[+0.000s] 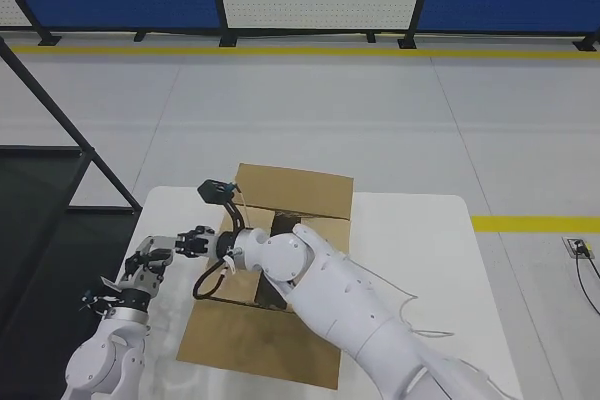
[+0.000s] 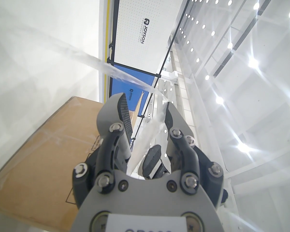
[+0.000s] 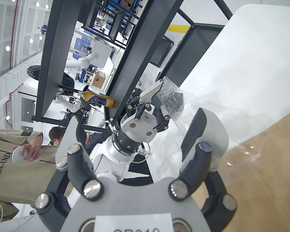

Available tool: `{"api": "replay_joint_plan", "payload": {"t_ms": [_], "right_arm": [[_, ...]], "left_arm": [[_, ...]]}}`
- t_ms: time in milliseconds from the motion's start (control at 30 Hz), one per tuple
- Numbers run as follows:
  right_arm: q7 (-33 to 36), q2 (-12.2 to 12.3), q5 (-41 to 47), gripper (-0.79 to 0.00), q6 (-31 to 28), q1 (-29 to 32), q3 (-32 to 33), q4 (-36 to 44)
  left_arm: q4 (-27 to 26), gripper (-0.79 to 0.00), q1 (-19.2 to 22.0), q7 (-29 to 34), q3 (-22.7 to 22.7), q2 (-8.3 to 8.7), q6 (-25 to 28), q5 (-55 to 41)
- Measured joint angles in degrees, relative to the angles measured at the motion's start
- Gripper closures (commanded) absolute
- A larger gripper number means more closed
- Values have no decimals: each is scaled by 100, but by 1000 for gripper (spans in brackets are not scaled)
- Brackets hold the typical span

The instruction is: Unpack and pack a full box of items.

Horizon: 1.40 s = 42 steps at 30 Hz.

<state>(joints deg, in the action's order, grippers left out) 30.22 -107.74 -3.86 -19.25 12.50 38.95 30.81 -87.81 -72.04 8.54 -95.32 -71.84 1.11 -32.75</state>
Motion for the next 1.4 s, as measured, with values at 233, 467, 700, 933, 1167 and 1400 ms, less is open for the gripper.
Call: {"api": "replay_joint_plan", "payload": {"t_ms": [233, 467, 700, 933, 1167, 1400], "right_arm": [[119, -136, -34, -785, 119, -67, -41, -188], [179, -283, -120, -785, 262, -180, -84, -470], [-41, -390, -134, -785, 142, -209, -39, -688], [44, -509, -136, -785, 292, -302, -14, -979], [225, -600, -135, -785, 436, -397, 32, -1199], [254, -642, -162, -785, 417, -446, 100, -1334]], "left_arm": [[-4, -357, -9, 2, 3, -5, -9, -2], [-9, -357, 0, 14, 13, -9, -11, 5], [-1, -357, 20, 26, 40, -13, -43, 26], [11, -360, 27, 32, 47, -18, -48, 7], [53, -366, 78, 14, 6, -17, -60, -5], [70, -363, 97, 3, -6, -18, -58, 2]]}}
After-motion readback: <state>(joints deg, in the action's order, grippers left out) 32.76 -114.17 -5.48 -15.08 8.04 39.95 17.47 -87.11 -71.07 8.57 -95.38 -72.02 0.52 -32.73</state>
